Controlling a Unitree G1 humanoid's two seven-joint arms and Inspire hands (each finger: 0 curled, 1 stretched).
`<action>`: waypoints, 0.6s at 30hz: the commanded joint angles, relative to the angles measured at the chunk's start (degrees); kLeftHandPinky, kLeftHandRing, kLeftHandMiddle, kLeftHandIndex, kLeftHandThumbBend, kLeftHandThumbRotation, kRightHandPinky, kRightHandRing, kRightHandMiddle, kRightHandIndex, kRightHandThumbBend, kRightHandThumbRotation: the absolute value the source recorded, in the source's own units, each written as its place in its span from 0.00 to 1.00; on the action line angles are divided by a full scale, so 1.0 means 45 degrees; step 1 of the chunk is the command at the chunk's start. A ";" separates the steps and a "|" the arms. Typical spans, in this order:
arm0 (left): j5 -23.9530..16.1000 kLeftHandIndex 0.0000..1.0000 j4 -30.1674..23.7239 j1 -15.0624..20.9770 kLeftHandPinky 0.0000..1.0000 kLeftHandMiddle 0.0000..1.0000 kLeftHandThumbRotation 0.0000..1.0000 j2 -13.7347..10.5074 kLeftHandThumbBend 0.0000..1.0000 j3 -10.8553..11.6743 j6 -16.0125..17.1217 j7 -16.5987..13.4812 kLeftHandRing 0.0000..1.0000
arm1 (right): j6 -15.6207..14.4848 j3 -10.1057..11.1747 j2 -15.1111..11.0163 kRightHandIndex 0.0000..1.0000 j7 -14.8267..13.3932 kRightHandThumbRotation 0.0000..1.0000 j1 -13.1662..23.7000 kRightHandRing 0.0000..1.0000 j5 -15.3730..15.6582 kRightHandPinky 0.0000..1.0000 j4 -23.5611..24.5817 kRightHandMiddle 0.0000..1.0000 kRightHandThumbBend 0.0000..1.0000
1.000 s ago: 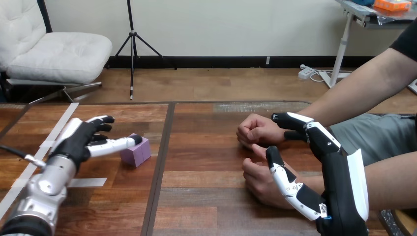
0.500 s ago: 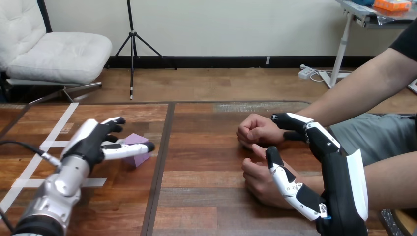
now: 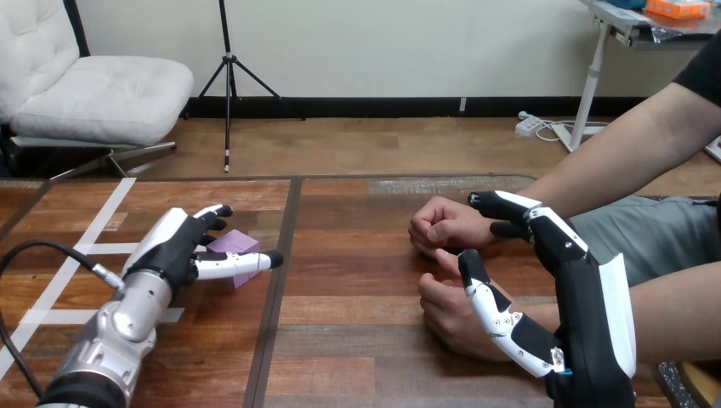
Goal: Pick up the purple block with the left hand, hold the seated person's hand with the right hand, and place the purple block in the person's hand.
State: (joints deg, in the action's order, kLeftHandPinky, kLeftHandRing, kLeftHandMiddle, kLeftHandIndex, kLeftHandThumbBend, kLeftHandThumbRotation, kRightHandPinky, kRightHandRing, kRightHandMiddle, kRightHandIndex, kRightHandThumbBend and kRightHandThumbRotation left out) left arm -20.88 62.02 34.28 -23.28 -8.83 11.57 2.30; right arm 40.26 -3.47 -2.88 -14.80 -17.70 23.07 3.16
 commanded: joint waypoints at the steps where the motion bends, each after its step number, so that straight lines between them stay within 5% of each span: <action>1: -0.0193 0.92 -0.0661 0.0634 0.77 0.91 0.53 0.0029 1.00 -0.0201 -0.0099 -0.0335 0.88 | -0.0041 0.0123 -0.0094 0.70 0.0008 0.22 0.0739 0.75 -0.0041 0.70 0.0178 0.74 0.37; 18: -0.0761 0.92 -0.0565 0.0750 0.77 0.91 0.57 0.0061 1.00 -0.0693 -0.0452 -0.0745 0.88 | -0.0211 0.0138 -0.0116 0.71 0.0069 0.22 0.0682 0.76 -0.0082 0.71 0.0334 0.75 0.37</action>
State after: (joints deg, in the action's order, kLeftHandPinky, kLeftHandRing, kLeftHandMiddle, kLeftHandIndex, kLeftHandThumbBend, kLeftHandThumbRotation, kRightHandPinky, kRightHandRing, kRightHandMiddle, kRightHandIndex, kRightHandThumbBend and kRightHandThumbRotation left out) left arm -23.08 62.01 34.29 -22.81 -10.85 9.93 0.80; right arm 39.24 -3.41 -2.92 -14.61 -17.63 23.09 3.18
